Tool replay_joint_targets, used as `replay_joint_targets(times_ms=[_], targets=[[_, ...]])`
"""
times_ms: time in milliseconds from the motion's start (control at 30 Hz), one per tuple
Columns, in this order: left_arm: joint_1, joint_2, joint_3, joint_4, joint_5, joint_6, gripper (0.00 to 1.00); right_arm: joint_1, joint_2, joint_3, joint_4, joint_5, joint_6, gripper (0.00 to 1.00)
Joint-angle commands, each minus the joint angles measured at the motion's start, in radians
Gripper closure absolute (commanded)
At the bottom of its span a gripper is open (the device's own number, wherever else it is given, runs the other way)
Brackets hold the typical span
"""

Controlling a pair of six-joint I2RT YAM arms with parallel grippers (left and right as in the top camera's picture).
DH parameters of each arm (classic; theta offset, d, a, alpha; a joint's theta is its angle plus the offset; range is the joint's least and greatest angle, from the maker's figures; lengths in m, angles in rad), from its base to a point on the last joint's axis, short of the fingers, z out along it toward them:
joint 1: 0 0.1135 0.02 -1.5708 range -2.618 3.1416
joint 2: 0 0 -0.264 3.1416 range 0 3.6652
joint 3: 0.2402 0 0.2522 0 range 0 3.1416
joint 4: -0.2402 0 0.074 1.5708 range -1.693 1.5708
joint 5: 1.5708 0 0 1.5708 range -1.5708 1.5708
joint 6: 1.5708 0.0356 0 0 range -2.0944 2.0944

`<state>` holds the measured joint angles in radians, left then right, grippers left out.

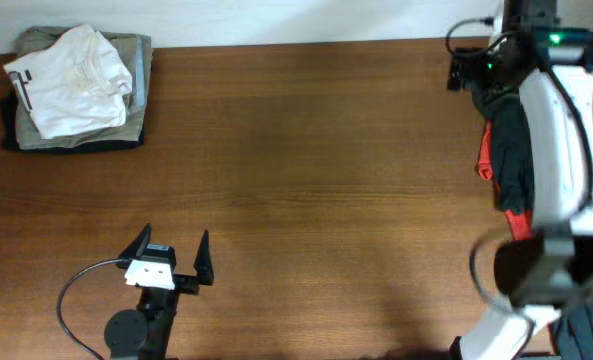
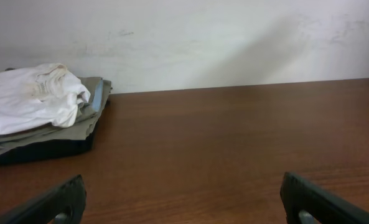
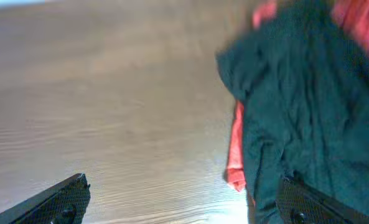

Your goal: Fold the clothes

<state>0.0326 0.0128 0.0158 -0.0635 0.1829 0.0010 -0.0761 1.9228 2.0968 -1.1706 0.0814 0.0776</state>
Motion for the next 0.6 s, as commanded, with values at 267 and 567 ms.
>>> replay_joint_targets(times_ms=[267, 567], targets=[[0.005, -0.008, -0.008, -0.001, -0.007, 0.019, 0.01, 0.22, -0.416, 0.003, 0.0, 0.006, 0.002, 0.01], [0.005, -0.008, -0.007, -0.001, -0.007, 0.019, 0.01, 0.219, -0.844, -0.66, 0.207, 0.031, 0.002, 0.01]])
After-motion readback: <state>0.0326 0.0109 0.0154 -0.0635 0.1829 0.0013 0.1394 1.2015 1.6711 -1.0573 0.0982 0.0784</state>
